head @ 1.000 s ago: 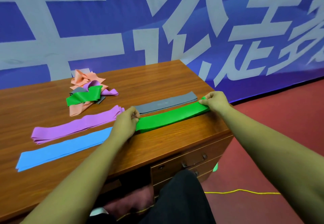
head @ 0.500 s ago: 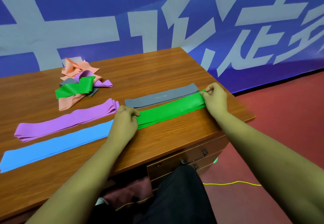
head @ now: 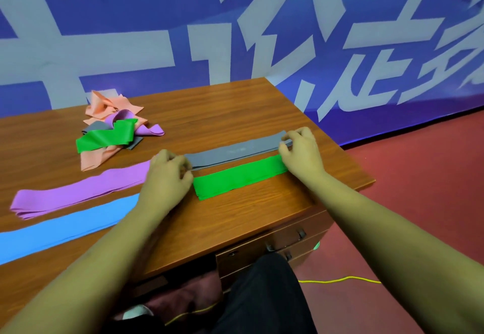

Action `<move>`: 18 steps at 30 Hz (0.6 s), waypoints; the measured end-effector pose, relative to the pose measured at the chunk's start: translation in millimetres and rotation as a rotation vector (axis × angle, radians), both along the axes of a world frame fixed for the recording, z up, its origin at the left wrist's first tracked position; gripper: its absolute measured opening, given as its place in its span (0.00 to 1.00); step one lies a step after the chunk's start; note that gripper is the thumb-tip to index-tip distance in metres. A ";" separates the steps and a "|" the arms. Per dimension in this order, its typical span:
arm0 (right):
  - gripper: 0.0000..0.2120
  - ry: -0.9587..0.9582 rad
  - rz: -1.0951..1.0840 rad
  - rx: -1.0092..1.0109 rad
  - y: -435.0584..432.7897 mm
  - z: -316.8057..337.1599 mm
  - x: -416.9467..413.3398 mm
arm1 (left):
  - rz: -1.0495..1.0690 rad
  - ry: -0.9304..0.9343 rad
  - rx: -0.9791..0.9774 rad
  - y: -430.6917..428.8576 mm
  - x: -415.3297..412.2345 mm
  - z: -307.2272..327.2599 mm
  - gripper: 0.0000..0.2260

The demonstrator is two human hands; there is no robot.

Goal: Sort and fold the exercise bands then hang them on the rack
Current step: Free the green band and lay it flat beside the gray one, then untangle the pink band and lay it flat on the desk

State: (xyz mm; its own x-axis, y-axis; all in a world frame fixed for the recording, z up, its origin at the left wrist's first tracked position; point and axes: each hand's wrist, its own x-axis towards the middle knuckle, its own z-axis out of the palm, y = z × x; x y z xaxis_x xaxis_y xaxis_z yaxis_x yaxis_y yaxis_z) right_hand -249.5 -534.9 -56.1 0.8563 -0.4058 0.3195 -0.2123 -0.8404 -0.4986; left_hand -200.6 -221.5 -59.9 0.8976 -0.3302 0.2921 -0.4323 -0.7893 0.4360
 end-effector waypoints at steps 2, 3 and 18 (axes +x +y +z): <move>0.13 0.003 0.103 0.015 26.3 10.4 12.6 | 0.045 0.031 -0.024 21.3 19.9 8.2 0.05; 0.13 0.009 0.157 0.016 43.1 14.9 22.1 | 0.082 0.037 -0.013 34.2 30.4 12.3 0.06; 0.20 0.281 0.485 -0.061 234.5 4.4 207.1 | 0.199 0.188 0.218 141.5 153.5 -13.7 0.23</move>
